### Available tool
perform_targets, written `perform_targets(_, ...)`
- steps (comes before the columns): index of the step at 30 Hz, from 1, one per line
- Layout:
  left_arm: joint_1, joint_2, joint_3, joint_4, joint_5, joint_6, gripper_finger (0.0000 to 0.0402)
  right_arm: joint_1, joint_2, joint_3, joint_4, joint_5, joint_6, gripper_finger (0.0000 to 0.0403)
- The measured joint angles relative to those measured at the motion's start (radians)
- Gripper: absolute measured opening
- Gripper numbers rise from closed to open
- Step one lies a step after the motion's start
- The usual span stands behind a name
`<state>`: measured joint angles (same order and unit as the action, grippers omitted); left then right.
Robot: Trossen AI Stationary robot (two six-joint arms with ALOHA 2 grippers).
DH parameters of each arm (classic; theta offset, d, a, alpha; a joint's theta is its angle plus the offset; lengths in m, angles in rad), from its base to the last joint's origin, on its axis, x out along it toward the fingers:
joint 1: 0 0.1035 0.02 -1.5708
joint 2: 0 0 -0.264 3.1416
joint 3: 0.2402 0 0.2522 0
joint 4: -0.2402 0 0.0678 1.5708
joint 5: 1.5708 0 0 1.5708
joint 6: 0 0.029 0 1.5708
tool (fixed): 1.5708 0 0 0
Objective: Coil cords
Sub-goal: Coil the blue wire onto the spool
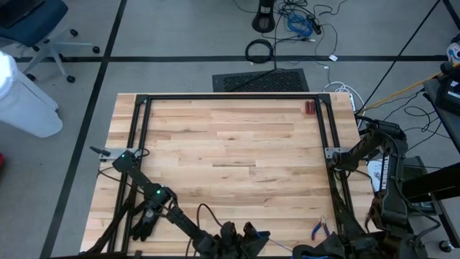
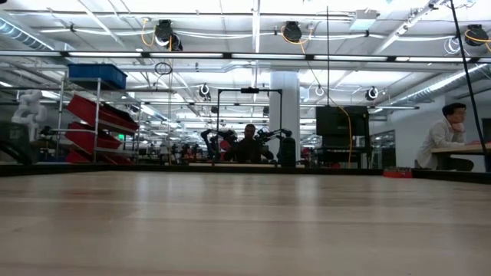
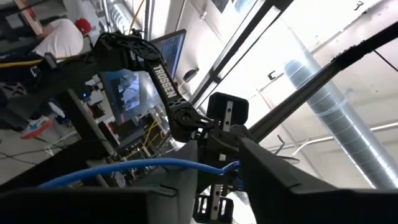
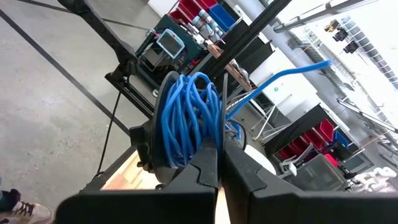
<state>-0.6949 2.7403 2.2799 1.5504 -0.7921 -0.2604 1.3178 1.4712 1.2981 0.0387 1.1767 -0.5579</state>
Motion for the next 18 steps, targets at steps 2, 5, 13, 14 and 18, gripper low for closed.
perform_targets(2,0.0,0.0,0.0,0.011,0.0,0.022,0.0102,0.0,0.0,0.0,-0.001,0.0,0.0,0.0)
perform_targets(5,0.0,0.0,0.0,0.016,0.0,0.051,0.0064,0.0,0.0,0.0,-0.008,0.0,0.0,0.0)
perform_targets(13,-0.001,0.0,0.0,0.015,0.0,0.068,0.0011,0.0,0.0,0.0,-0.037,-0.001,0.016,0.0)
perform_targets(14,-0.001,0.0,0.0,0.015,0.0,0.076,0.0012,0.0,0.0,0.0,-0.045,-0.001,0.023,0.0)
perform_targets(18,-0.001,0.0,0.0,0.019,0.0,0.127,0.0014,0.0,0.0,0.0,-0.089,-0.005,0.072,0.0)
